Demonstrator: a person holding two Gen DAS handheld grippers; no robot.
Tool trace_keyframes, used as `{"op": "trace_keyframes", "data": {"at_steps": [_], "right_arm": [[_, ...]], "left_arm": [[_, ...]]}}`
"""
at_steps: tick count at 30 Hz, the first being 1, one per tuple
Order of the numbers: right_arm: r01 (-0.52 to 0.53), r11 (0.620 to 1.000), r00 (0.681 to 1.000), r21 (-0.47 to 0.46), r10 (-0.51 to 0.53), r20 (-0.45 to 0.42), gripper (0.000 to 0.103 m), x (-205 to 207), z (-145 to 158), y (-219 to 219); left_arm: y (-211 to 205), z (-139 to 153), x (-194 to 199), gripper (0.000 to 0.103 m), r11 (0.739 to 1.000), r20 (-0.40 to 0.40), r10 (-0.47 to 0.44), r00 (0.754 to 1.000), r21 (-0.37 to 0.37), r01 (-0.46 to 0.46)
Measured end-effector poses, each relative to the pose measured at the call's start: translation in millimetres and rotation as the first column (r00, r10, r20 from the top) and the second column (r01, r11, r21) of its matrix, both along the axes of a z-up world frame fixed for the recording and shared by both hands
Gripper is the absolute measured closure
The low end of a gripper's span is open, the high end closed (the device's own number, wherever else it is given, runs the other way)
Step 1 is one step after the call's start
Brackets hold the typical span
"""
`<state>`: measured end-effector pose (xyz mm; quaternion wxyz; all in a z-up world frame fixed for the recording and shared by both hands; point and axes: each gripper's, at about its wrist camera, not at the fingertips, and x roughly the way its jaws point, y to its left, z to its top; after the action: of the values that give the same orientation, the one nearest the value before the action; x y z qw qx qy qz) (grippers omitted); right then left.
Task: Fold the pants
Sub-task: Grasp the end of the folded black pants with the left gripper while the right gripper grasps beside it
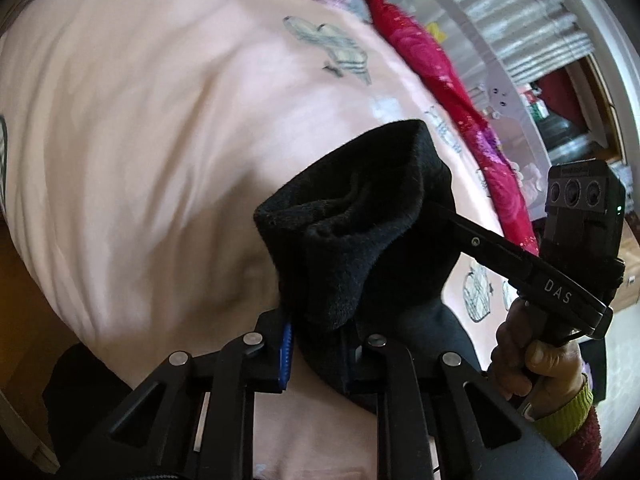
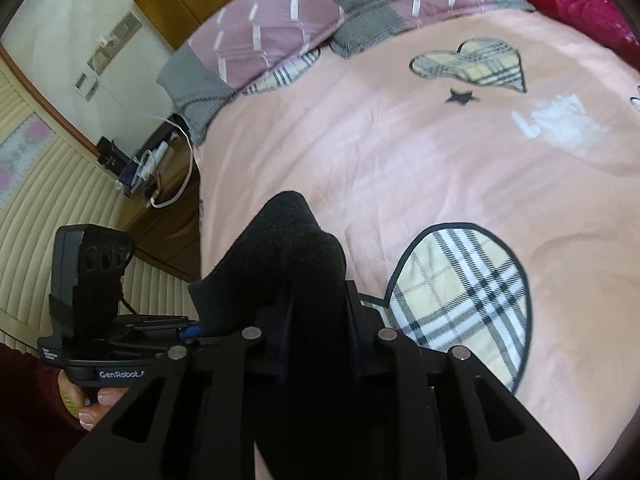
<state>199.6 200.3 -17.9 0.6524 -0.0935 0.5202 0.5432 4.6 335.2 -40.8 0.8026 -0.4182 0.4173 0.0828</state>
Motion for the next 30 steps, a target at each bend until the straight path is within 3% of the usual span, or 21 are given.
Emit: {"op": "trace_keyframes", "data": {"at_steps": [7,19,30], "right_arm": [[0.069,0.990,0.997,0.122,-0.070,0.009,0.079,-7.9,36.3,-41.7],[0.213,0.922,0.976,0.322,-0.218,-0.023,0.079,-16.6,76.3,-148.6],[0.335,0.842,0.938,0.423,-0.338,-0.071,0.079,-27.6,77.5,-241.9]], "left_arm": [[-18.6,39.0,-0.9,0.086,0.998,0.078,-0.055,0.995,0.024,0.054],[-96.8,109.0,13.3,0.087,0.975,0.177,-0.211,0.961,0.116,0.192],[-188.7,138.5,26.8,0.087,0.912,0.170,-0.389,0.905,0.210,0.353]]}}
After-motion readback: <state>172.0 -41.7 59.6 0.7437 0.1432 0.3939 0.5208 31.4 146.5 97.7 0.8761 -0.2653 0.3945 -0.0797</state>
